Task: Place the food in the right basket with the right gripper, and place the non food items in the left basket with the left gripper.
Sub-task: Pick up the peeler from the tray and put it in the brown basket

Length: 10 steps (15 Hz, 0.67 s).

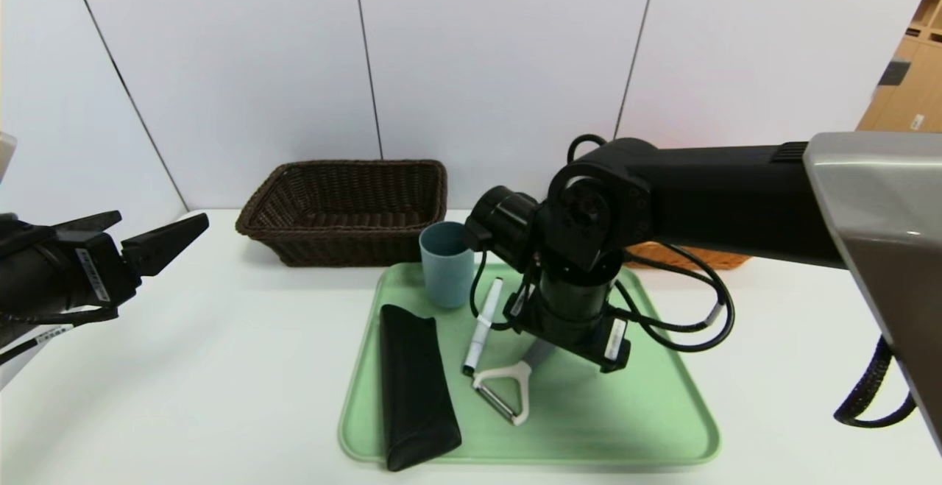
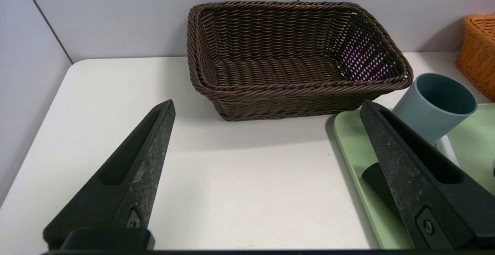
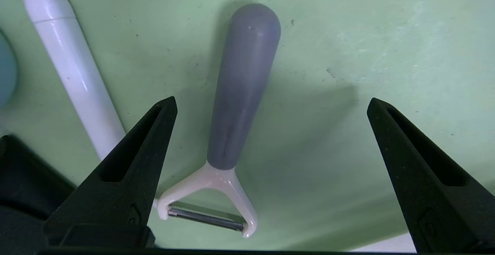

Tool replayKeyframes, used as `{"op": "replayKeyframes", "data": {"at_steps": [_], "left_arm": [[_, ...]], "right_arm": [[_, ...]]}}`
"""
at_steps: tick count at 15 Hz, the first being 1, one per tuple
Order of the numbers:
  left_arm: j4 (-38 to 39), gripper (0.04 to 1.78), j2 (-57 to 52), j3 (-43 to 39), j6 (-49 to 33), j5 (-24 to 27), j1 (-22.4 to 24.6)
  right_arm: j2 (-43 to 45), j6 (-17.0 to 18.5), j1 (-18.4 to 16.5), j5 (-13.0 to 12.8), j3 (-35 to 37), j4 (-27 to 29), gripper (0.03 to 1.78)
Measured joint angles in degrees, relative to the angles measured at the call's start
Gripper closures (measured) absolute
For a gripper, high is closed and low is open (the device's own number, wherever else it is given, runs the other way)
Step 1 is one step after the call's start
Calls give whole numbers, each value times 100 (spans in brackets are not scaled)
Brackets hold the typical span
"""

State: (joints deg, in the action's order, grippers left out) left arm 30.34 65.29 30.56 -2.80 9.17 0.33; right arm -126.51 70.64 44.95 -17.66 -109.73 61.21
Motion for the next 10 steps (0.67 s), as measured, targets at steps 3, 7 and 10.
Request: {"op": "replayKeyframes", "data": {"at_steps": [3,7,10], "left_arm": [[5,13,4,-6,0,-7,0],[5,13,17,-6,-15,-7,0],[5,13,20,0,-22,-7,0]], "right_arm": [[-157,27,74,-20,-6,-104,11],[-243,144,146,-116,28,-254,11],[-260,154,160,-101,49,-250,57]]}}
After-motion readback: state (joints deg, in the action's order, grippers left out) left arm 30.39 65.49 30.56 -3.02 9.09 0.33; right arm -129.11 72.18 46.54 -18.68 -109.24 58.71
